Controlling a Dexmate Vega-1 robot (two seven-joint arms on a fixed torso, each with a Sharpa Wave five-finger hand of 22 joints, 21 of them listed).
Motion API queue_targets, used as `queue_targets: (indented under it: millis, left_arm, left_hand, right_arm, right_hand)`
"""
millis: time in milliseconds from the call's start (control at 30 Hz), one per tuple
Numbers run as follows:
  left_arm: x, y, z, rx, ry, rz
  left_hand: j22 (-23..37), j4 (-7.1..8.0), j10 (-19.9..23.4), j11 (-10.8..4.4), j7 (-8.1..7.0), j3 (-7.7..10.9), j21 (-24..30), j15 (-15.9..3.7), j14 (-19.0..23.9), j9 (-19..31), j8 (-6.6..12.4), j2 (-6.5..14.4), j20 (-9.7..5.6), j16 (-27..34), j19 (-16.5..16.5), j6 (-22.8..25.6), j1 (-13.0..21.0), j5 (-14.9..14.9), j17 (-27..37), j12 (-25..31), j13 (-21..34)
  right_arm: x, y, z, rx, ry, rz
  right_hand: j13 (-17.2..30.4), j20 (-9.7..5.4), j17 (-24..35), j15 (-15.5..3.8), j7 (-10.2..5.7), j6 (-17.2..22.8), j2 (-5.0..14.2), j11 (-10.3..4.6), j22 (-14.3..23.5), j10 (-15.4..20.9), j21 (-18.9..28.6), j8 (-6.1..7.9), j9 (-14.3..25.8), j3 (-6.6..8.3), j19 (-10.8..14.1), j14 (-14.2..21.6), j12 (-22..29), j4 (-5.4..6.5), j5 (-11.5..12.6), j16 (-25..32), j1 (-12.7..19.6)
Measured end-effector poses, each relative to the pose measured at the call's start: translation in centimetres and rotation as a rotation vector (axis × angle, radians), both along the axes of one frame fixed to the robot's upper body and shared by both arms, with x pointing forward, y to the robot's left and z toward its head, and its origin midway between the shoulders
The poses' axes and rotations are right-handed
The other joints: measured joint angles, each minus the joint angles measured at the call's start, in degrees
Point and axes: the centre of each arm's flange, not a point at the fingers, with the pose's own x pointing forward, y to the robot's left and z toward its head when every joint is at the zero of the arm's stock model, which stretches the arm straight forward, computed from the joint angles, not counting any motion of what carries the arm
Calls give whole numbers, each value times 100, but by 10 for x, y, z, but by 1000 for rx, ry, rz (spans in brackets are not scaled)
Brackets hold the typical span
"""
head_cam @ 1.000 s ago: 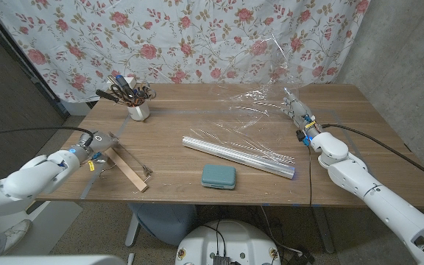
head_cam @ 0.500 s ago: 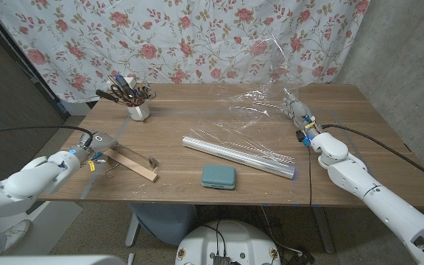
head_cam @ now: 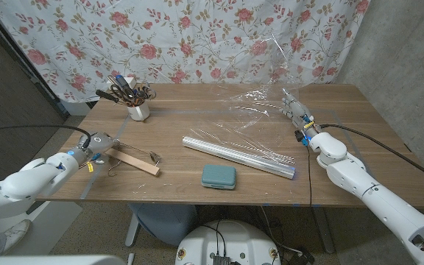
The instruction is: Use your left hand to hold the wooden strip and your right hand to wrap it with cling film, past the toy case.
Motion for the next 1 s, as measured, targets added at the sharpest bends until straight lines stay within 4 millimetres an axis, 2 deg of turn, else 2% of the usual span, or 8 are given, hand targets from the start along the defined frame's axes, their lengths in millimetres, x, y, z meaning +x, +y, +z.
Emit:
queue_targets:
  millis: [67,133,233,433,567,733,867,1000]
  left_arm:
    - [-1,-1,-1,-7,-2,-16]
    - [-2,-3,-1,-14,-5,-30]
    - [-4,-5,-1,-25,-11,-54]
    - [-6,-9,-1,-43,-27,-94]
    - [-8,-11,-1,-58,-41,-121]
    - [-12,-9,0,-82,-78,-164]
    - [-14,-7,1,-97,-108,-194]
    - [-16,-7,1,-108,-130,-217]
  left_hand:
    - [0,33,-126,-7,-31,-47,0,-51,-112,-2,-42,-5,10,-23,-10,-118,-39,2,32,-53,0]
    - [0,46,-224,-14,-76,-63,0,-19,-144,-22,-63,-9,32,-24,-32,-174,-51,11,42,-98,12]
    - [0,31,-270,0,-127,-94,0,-122,-266,-27,-89,-48,59,-45,-65,-225,-88,11,71,-120,17]
    - [27,31,-269,0,-125,-109,0,-132,-274,-51,-105,-91,49,14,-93,-304,-129,11,155,-120,32]
    - [27,6,-268,-2,-53,-180,0,-146,-220,-54,-173,-90,50,101,-94,-418,-128,11,251,-115,43]
    - [51,-25,27,-40,-55,-275,0,-163,29,-100,-174,-53,71,334,-115,-478,-29,9,484,75,78]
    - [77,-62,115,-74,-55,-349,0,-142,106,-107,-193,-30,153,471,-200,-478,9,4,672,170,150]
    - [106,-31,-181,-12,-64,-393,-66,-57,-414,-147,-278,-30,188,297,-464,-529,9,4,751,164,217]
  right_arm:
    - [0,0,0,0,-1,1]
    - [-1,1,0,-1,-1,3]
    - [-2,1,-1,-1,0,2]
    - [-3,0,-2,0,1,1]
    - [-4,0,-3,2,1,1]
    - [-4,-1,-3,2,1,0]
    - [-4,-1,-2,2,1,0]
    - [-4,-1,-2,2,1,0]
  right_hand:
    - [0,0,0,0,0,0,0,0,0,0,0,0,0,0,0,0,0,0,0,0,0]
    - [0,0,0,0,0,0,0,0,0,0,0,0,0,0,0,0,0,0,0,0,0]
    - [0,0,0,0,0,0,0,0,0,0,0,0,0,0,0,0,0,0,0,0,0]
    - [0,0,0,0,0,0,0,-7,0,-7,0,0,0,0,0,0,0,0,0,0,0]
    - [0,0,0,0,0,0,0,-20,0,-20,0,0,0,0,0,0,0,0,0,0,0]
    - [0,0,0,0,0,0,0,-20,0,-20,0,0,0,0,0,0,0,0,0,0,0]
    - [0,0,0,0,0,0,0,-20,0,-20,0,0,0,0,0,0,0,0,0,0,0]
    - [0,0,0,0,0,0,0,-20,0,-20,0,0,0,0,0,0,0,0,0,0,0]
